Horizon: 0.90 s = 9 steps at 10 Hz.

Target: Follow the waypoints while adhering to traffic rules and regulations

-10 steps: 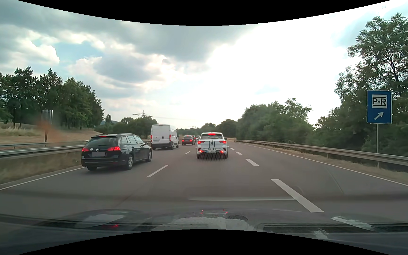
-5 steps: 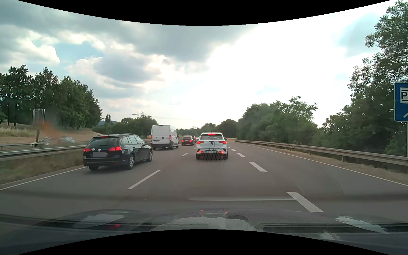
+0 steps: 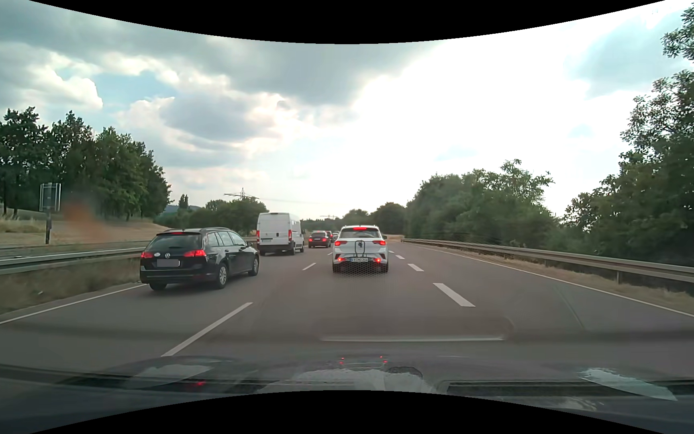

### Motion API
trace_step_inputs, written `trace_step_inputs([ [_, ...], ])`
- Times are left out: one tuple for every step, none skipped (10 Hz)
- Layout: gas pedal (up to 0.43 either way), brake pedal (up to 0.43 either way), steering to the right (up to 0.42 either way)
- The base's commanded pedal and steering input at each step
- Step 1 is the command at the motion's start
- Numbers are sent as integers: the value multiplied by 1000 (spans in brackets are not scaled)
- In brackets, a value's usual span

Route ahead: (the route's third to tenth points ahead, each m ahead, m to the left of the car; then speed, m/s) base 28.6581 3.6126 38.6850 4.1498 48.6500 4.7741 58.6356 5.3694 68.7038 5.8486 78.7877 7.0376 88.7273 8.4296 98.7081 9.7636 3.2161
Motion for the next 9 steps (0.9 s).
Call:
trace_step_inputs([
  [20, 0, -6],
  [0, 0, -6],
  [0, 0, -6],
  [0, 0, -8],
  [0, 0, -8],
  [0, 0, -8],
  [0, 6, -8],
  [0, 24, -8],
  [0, 43, -8],
])
